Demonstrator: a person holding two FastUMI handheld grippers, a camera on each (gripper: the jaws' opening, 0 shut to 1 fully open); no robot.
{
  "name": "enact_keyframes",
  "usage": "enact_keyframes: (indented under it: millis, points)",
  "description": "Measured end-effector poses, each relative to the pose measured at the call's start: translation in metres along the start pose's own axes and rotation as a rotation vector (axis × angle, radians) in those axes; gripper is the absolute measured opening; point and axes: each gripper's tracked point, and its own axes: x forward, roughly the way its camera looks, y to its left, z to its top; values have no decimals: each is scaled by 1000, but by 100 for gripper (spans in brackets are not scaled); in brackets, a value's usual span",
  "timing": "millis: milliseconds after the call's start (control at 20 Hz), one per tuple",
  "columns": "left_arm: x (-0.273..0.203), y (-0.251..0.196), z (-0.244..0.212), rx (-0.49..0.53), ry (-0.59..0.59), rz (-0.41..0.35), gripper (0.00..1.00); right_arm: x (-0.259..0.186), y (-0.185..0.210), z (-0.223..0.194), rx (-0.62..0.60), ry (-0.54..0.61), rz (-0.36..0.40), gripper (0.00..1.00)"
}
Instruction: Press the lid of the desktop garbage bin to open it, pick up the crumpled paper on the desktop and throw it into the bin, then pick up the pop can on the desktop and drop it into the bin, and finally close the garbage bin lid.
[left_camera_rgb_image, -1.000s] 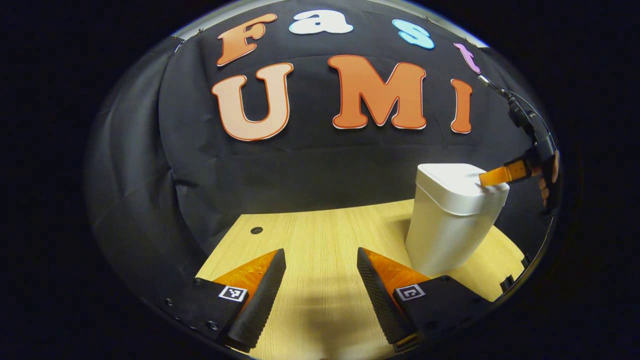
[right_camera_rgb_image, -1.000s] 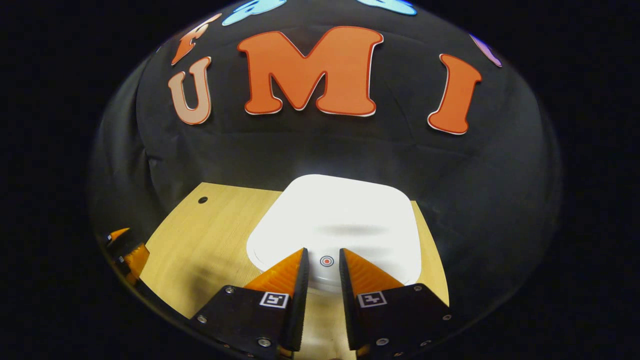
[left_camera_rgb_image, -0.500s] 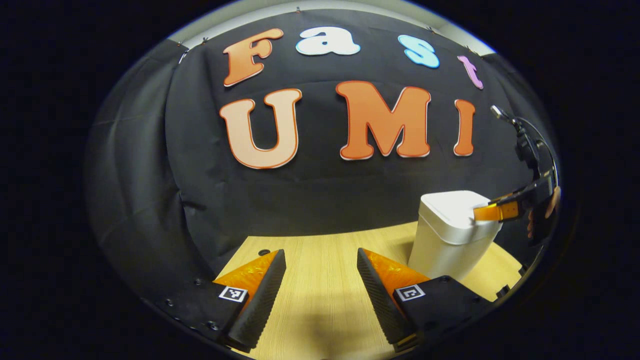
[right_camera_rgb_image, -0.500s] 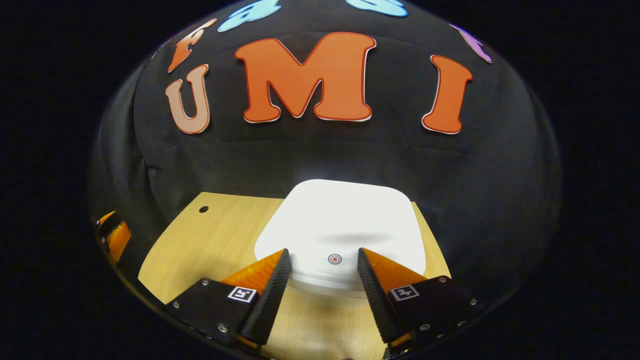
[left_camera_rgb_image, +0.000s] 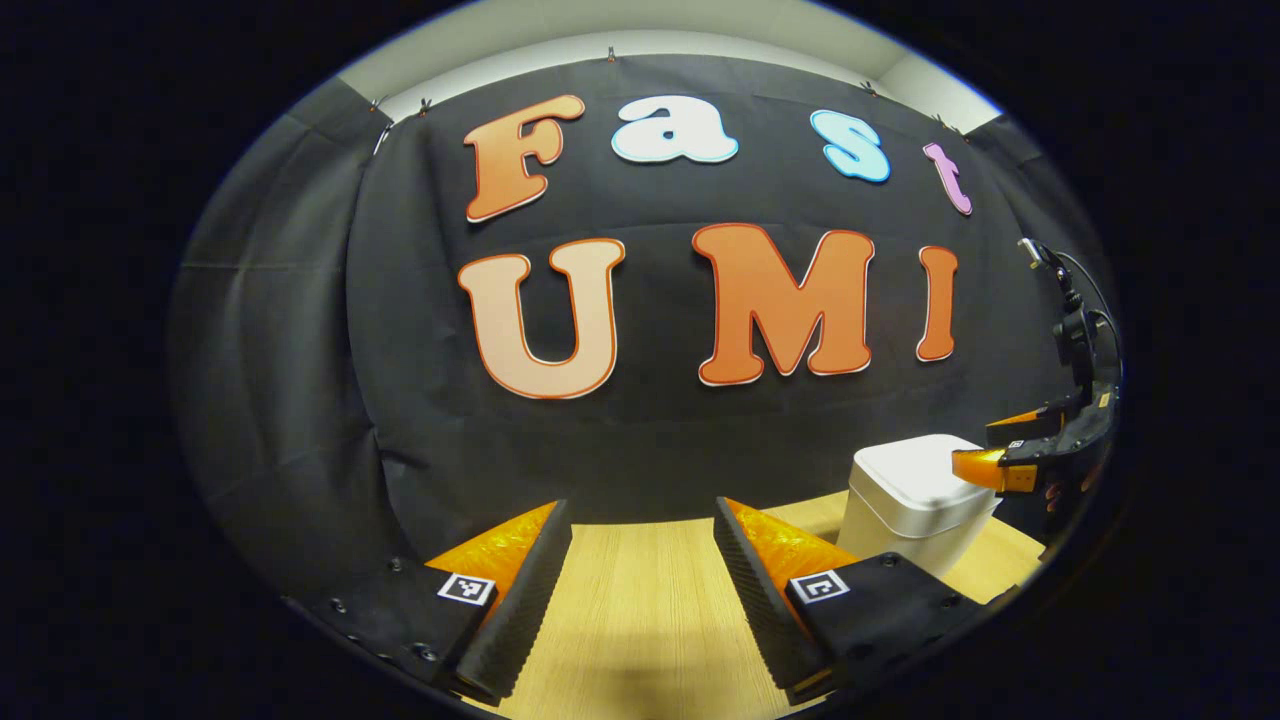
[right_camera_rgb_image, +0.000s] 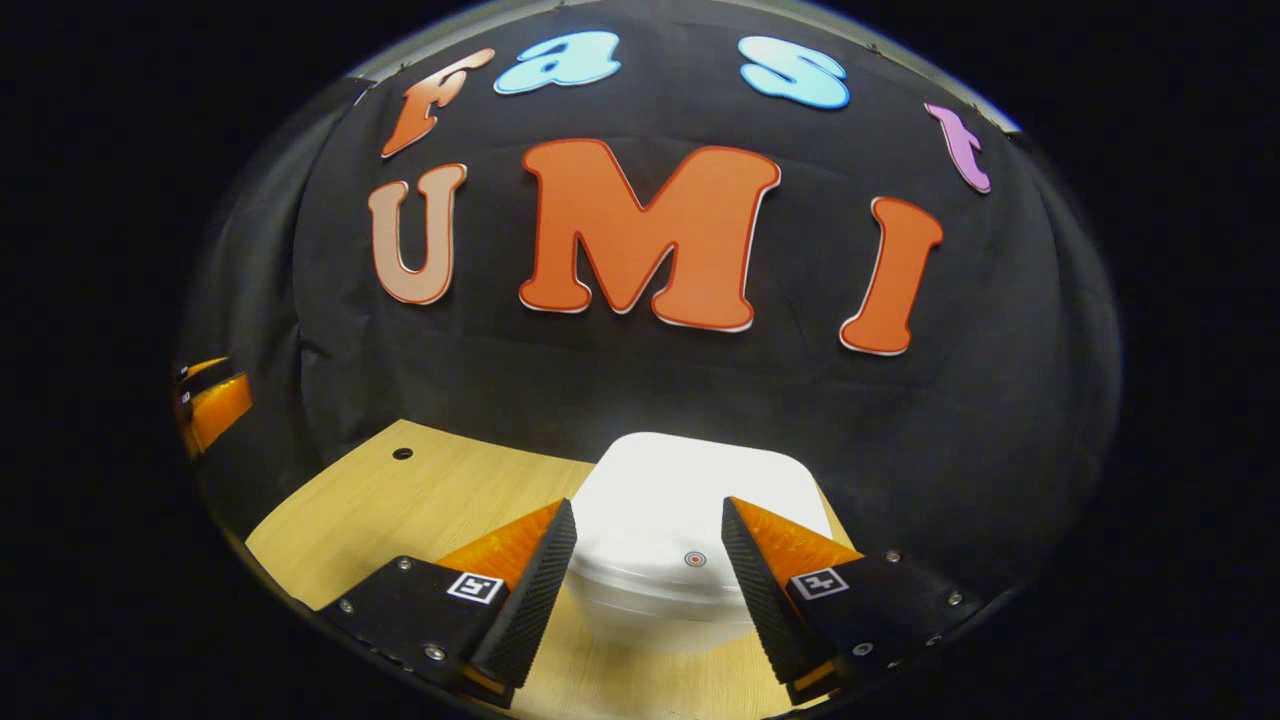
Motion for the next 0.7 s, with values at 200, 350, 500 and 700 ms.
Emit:
enact_keyframes:
  millis: [200, 350, 500, 700]
  points:
    - [-1, -3, 15, 18, -64, -24, 92, -8, 20, 22, -21, -104, 26, 89]
    - [-1, -2, 20, 17, -97, -24, 93, -16, 37, 33, -29, -165, 46, 90]
    - [-1, -2, 28, 12, -136, -9, 96, -18, 50, 36, -39, -187, 72, 91]
    - [0, -1, 27, -10, -154, -6, 96, -17, 71, 26, -56, -181, 102, 92]
